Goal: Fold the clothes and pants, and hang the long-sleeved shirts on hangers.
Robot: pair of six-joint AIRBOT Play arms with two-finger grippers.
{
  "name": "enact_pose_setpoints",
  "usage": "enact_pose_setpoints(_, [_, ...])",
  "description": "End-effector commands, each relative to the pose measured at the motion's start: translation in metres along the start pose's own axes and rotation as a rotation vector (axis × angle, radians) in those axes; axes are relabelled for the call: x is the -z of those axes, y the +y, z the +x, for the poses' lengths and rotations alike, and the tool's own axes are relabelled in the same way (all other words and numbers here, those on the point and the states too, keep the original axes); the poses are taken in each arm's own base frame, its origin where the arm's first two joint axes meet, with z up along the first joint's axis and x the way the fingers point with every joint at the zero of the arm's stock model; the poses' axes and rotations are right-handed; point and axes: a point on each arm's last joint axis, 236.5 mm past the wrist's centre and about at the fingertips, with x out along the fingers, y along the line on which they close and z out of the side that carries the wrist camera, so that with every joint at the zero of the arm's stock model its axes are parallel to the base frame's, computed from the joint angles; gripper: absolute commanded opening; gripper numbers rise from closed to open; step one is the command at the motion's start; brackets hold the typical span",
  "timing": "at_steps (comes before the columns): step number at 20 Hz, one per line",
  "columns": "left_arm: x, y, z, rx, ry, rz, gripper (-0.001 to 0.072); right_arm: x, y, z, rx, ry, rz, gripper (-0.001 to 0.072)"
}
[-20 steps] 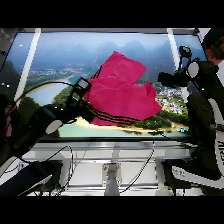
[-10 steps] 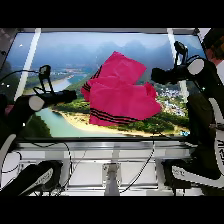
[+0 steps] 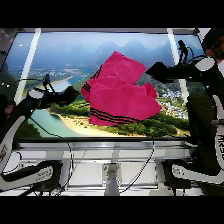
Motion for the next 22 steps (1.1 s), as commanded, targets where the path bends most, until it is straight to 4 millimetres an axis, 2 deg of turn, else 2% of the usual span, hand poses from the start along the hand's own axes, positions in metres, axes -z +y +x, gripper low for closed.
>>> enact_pose_setpoints(1, [0.002, 0.007, 0.025, 0.055, 0.03, -0.182, 0.0441, -0.018, -0.003, -0.002, 0.005, -0.072, 0.004, 0.0505])
enact_pose_setpoints(4, [0.001, 0.006, 0.032, 0.084, 0.031, -0.245, 0.0435, -0.019, -0.004, -0.002, 0.006, -0.077, 0.004, 0.0505])
enact_pose_setpoints(12, [0.009, 0.016, 0.046, 0.063, 0.056, -0.276, 0.0434, -0.02, -0.004, -0.002, 0.006, -0.083, 0.004, 0.0505])
enact_pose_setpoints(16, [0.018, 0.01, 0.06, 0.089, 0.077, -0.351, 0.0433, -0.023, -0.004, -0.002, 0.007, -0.095, 0.004, 0.0505])
enact_pose_setpoints(18, [0.023, 0.012, 0.067, 0.081, 0.092, -0.353, 0.0365, -0.023, -0.004, -0.002, 0.007, -0.096, 0.004, 0.0504])
enact_pose_setpoints(19, [0.025, 0.011, 0.068, 0.08, 0.097, -0.351, 0.0279, -0.023, -0.004, -0.002, 0.007, -0.096, 0.004, 0.0504])
enact_pose_setpoints(20, [0.025, 0.01, 0.067, 0.084, 0.099, -0.349, 0.0119, -0.024, -0.004, -0.002, 0.008, -0.096, 0.004, 0.0503])
enact_pose_setpoints(21, [0.022, 0.006, 0.066, 0.095, 0.098, -0.338, 0.0009, -0.023, -0.005, -0.002, 0.011, -0.096, 0.002, 0.0499])
enact_pose_setpoints(22, [0.016, -0.001, 0.062, 0.11, 0.085, -0.301, 0.0008, -0.023, -0.007, -0.002, 0.02, -0.094, -0.003, 0.0436])
